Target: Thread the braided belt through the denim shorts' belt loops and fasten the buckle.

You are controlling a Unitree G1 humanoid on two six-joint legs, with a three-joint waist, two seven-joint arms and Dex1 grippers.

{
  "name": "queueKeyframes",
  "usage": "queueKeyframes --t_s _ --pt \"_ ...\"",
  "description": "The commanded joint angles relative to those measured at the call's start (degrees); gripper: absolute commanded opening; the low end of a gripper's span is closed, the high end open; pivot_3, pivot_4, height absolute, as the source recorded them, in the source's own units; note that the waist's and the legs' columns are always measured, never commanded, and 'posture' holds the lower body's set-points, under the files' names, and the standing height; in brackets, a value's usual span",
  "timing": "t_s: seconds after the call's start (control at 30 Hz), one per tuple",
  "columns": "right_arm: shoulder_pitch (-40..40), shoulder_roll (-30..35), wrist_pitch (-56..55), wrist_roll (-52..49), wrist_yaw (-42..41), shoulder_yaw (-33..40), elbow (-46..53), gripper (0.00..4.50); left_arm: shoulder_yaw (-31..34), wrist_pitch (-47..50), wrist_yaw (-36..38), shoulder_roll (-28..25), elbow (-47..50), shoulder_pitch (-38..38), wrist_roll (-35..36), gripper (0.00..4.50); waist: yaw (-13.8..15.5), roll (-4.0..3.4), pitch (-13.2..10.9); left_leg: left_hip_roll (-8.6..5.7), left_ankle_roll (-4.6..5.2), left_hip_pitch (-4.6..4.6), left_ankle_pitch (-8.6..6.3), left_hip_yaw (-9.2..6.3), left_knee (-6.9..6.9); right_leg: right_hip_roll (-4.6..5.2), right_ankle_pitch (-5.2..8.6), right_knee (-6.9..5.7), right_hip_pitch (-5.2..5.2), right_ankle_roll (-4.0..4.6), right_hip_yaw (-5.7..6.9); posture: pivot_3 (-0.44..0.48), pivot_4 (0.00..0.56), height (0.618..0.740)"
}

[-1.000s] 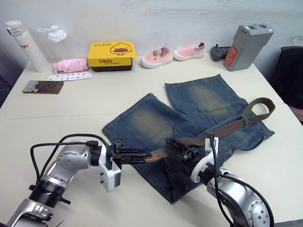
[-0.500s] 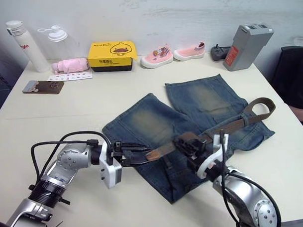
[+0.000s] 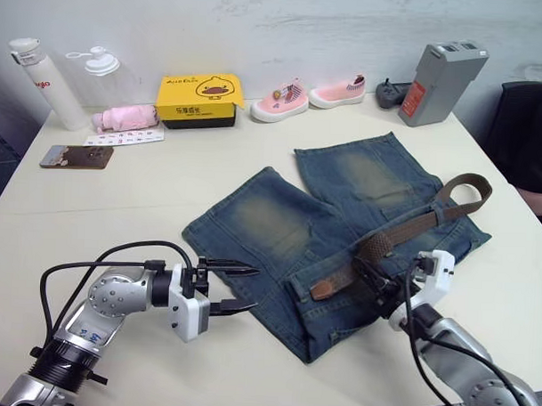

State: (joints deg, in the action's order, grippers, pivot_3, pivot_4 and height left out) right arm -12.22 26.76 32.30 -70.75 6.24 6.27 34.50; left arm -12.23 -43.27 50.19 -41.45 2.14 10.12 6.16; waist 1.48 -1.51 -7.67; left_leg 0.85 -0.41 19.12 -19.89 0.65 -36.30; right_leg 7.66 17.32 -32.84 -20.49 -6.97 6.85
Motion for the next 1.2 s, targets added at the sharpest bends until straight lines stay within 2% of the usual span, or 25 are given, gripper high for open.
queueKeyframes --t_s 0.03,0.2,0.43,0.53,0.7,0.8,1.07,1.17,1.2 --pt "0.9 -3.0 -3.8 10.9 -4.2 -5.2 2.1 0.0 1.2 0.4 0.2 -0.7 2.6 -0.5 1.8 3.07 0.0 0.0 0.0 -0.01 0.0 -0.01 0.0 0.0 0.0 0.01 0.0 0.0 0.0 0.0 0.0 0.0 0.15 0.712" --pt "1.7 -6.1 -4.0 18.8 -6.8 -11.3 1.4 0.0 1.4 0.8 1.0 -0.9 2.6 -0.7 2.1 3.07 0.0 0.01 0.0 -0.03 -0.02 -0.02 0.0 -0.01 0.01 0.0 0.0 0.0 0.01 0.0 0.01 0.0 0.15 0.712" --pt "2.6 -6.9 3.9 19.8 -6.3 -14.0 -1.0 0.0 0.1 -3.8 2.5 -0.6 -0.5 0.4 -1.6 3.07 0.0 0.03 0.0 -0.03 -0.02 -0.01 0.0 -0.05 0.01 0.01 0.0 -0.01 0.01 0.0 0.04 0.0 0.15 0.712" --pt "2.6 -7.2 9.4 17.3 -4.7 -13.4 -1.6 0.0 -1.5 -9.4 1.5 1.1 -5.7 2.8 -7.5 3.07 0.0 0.05 0.0 -0.06 -0.02 -0.01 0.0 -0.03 0.01 0.01 0.0 0.0 0.01 0.0 0.05 0.0 0.15 0.712" --pt "4.2 -9.1 14.4 14.9 -1.7 -10.6 -2.5 0.0 -4.8 -13.7 0.1 5.0 -12.4 7.5 -11.6 3.07 0.0 0.31 0.2 -0.07 -0.02 -0.02 0.0 -0.04 0.0 0.0 0.0 -0.02 0.03 0.0 0.09 0.0 0.15 0.712" --pt "4.9 -9.4 16.2 14.8 -1.2 -9.5 -2.6 0.0 -5.8 -13.3 -1.3 7.8 -13.7 9.6 -11.5 3.07 0.0 0.33 0.2 -0.07 -0.02 -0.02 0.0 -0.04 0.0 0.01 0.0 -0.02 0.03 0.0 0.09 0.0 0.15 0.712" --pt "4.8 -10.5 18.5 14.8 -0.9 -8.3 -1.7 0.0 -7.7 -12.5 -3.2 10.2 -15.7 11.0 -12.9 3.07 0.0 0.34 0.3 -0.07 -0.02 -0.03 0.01 -0.04 -0.02 0.01 0.0 -0.04 0.04 0.0 0.12 0.0 0.15 0.712" --pt "4.8 -10.9 18.8 14.8 -0.6 -7.9 -0.9 0.0 -8.1 -12.5 -3.9 10.7 -16.6 11.3 -14.0 2.37 0.0 0.35 0.3 -0.08 -0.01 -0.01 0.0 -0.04 -0.06 0.02 0.0 -0.05 0.06 0.0 0.15 0.0 0.15 0.712" --pt "4.9 -11.1 18.9 14.8 -0.5 -7.8 -0.7 0.0 -8.2 -12.4 -4.0 10.8 -16.6 11.4 -14.1 1.91 0.0 0.34 0.3 -0.07 -0.01 -0.02 0.0 -0.05 -0.05 0.01 0.0 -0.05 0.06 0.0 0.14 0.0 0.15 0.712"
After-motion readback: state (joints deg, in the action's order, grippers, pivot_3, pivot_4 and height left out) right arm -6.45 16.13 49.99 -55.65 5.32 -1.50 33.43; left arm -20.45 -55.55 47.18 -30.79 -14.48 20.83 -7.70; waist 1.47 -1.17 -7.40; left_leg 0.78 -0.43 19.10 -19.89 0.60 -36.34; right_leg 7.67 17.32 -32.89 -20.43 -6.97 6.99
